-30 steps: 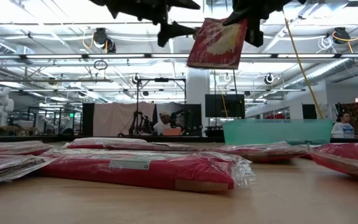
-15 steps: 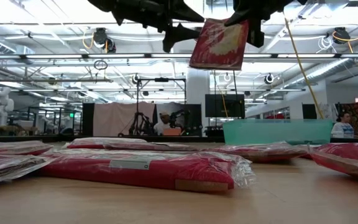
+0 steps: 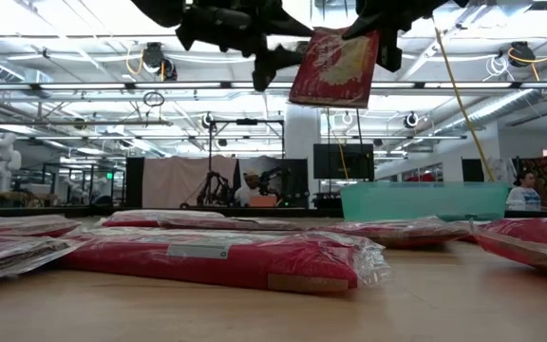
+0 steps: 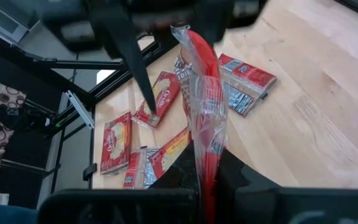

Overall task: Sort popcorn bags into baskets
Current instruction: Put the red popcorn bag into the light blue bin

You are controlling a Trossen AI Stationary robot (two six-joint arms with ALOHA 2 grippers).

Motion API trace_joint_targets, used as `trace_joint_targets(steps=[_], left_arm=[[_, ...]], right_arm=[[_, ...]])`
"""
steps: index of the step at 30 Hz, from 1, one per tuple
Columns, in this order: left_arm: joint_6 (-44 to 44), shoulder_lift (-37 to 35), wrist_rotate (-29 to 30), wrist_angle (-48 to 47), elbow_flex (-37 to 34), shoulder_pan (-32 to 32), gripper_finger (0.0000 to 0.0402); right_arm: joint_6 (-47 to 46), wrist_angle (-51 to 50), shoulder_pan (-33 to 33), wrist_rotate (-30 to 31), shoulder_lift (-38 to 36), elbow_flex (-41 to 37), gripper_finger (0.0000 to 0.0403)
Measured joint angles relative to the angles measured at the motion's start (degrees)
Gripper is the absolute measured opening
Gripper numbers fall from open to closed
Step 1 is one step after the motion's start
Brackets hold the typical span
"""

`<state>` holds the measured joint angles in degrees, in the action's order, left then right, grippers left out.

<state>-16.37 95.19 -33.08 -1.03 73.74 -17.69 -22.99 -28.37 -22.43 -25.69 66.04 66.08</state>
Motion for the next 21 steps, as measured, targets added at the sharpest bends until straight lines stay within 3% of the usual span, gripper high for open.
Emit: trace_joint_targets(steps=[3, 6, 14, 21], left_arm=[[0.6, 2.3, 0.0, 2.5, -0.1, 0.5, 0.0207], [0.2, 3.8, 0.0, 6.6, -0.1, 0.5, 0.0192], [-0.9, 4.4, -0.5, 8.9, -0.1, -0.1, 0.0023], [-3.7, 3.4, -0.6, 8.9, -0.1, -3.4, 0.0029]], right_arm=[[-0.1, 0.8, 0.0, 0.0, 0.4, 0.0, 0.0002], [-0.1, 0.6, 0.0, 0.2, 0.4, 0.1, 0.0002], [-0.4, 0.7, -0.2, 0.4, 0.6, 0.1, 0.0003], [-4.6, 0.4, -1.8, 4.0, 0.0, 0.1, 0.0046]])
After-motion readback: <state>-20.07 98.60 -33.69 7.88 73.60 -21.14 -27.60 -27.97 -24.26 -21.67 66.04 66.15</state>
